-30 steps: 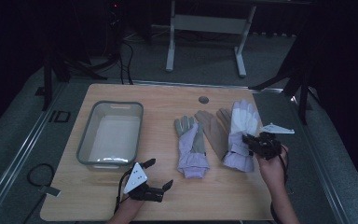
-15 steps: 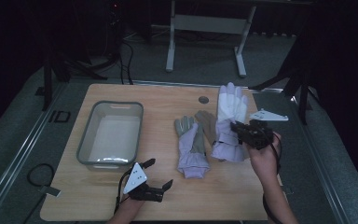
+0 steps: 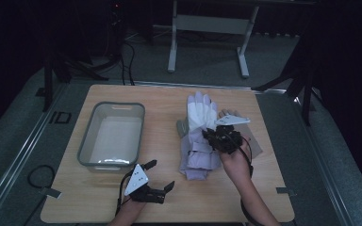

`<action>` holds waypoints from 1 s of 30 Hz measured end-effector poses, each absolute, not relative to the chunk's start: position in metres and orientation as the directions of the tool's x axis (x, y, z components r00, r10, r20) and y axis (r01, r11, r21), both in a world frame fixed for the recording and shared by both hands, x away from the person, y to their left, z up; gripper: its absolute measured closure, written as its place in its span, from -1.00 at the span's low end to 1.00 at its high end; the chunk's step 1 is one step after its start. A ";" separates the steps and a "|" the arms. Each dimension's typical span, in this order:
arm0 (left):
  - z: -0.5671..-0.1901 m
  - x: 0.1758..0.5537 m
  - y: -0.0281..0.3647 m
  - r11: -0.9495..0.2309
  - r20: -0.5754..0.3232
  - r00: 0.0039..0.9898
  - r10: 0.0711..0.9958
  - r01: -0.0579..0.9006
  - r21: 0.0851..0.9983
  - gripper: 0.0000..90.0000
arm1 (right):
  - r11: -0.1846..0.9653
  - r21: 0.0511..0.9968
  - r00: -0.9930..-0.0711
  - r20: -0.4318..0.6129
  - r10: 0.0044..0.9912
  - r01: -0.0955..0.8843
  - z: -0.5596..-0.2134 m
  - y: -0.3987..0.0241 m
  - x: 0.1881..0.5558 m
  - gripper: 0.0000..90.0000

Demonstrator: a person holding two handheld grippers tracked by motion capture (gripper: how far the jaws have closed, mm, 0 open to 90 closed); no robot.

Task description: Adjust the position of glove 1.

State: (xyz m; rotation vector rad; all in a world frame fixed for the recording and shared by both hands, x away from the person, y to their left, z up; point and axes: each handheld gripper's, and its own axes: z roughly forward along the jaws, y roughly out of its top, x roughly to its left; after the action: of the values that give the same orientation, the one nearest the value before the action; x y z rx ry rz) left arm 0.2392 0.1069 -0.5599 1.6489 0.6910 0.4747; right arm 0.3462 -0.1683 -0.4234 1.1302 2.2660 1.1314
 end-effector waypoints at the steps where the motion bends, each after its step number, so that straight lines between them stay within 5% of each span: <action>1: -0.560 0.239 0.107 -0.098 -0.068 0.738 0.671 0.179 0.979 -0.98 | 0.357 0.785 -0.609 0.032 0.792 0.506 -0.427 -0.165 0.347 0.77; 30: -0.560 0.239 0.106 -0.104 -0.063 0.738 0.671 0.178 0.978 -0.98 | 0.385 0.673 -0.548 0.035 0.836 0.631 -0.504 -0.146 0.375 0.71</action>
State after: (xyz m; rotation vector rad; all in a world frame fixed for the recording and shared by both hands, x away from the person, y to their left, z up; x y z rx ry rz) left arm 0.2390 0.1058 -0.5599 1.6557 0.6897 0.4771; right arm 0.3749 -0.1465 -0.5044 1.2846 2.3385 0.9315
